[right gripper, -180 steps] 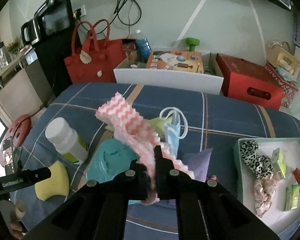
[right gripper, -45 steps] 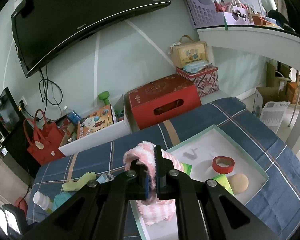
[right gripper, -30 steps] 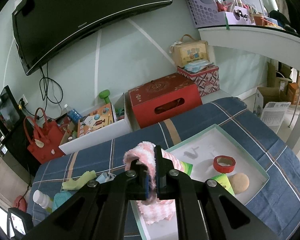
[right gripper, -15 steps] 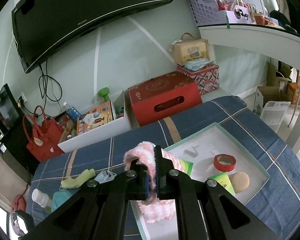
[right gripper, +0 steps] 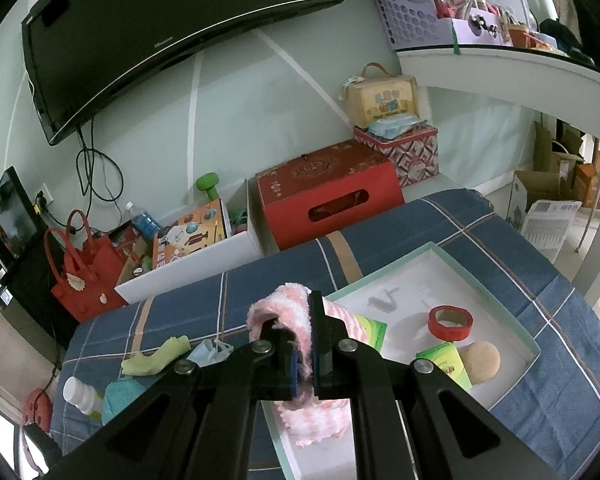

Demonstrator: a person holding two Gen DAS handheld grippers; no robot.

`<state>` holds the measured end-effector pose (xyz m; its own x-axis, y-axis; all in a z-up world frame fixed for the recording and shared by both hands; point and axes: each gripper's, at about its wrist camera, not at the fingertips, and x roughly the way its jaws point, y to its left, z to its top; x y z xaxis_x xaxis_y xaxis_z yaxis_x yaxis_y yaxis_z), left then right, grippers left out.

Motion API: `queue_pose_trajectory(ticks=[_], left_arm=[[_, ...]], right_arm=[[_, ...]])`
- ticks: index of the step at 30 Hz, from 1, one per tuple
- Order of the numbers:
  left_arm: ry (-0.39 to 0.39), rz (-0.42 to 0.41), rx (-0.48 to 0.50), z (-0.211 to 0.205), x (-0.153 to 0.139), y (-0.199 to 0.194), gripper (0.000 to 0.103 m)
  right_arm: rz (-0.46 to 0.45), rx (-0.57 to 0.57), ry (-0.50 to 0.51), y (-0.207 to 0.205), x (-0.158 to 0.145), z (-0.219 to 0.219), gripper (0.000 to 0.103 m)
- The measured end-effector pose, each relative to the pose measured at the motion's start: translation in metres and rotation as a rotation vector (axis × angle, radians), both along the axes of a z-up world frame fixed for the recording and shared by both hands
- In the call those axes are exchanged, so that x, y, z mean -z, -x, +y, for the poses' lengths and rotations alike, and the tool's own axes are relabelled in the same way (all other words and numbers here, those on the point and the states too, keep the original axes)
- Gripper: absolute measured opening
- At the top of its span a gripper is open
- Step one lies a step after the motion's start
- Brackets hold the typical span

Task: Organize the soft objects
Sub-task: 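Lift the sponge with the left tool toward the tray while the right tool holds the cloth above it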

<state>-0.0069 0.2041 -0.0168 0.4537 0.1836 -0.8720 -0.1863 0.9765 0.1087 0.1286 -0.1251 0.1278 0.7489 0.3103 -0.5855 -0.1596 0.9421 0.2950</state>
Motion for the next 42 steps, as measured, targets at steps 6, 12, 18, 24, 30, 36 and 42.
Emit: queue_pose_trajectory(ticks=[6, 12, 18, 24, 30, 36, 42], left_arm=[[0.022, -0.020, 0.006, -0.007, -0.013, 0.013, 0.050], [0.034, -0.074, 0.060, -0.020, -0.035, 0.024, 0.048], [0.071, -0.154, 0.094, -0.032, -0.067, 0.027, 0.048], [0.047, -0.196, 0.136, -0.059, -0.096, 0.001, 0.048], [0.031, -0.209, 0.205, -0.100, -0.115, -0.041, 0.048], [0.082, -0.197, 0.243, -0.145, -0.120, -0.092, 0.048], [0.150, -0.142, 0.288, -0.190, -0.101, -0.140, 0.048]], right_arm=[[-0.001, 0.001, -0.004, 0.000, 0.000, -0.001, 0.004], [-0.002, 0.001, -0.006, 0.001, 0.000, -0.002, 0.004], [-0.034, 0.015, -0.023, 0.005, -0.009, -0.006, 0.004], [-0.104, 0.046, -0.045, 0.009, -0.024, -0.015, 0.004], [-0.185, 0.146, -0.053, 0.012, -0.037, -0.035, 0.004], [-0.181, 0.231, -0.031, 0.001, -0.032, -0.054, 0.004], [-0.106, 0.287, -0.036, -0.017, -0.010, -0.074, 0.004]])
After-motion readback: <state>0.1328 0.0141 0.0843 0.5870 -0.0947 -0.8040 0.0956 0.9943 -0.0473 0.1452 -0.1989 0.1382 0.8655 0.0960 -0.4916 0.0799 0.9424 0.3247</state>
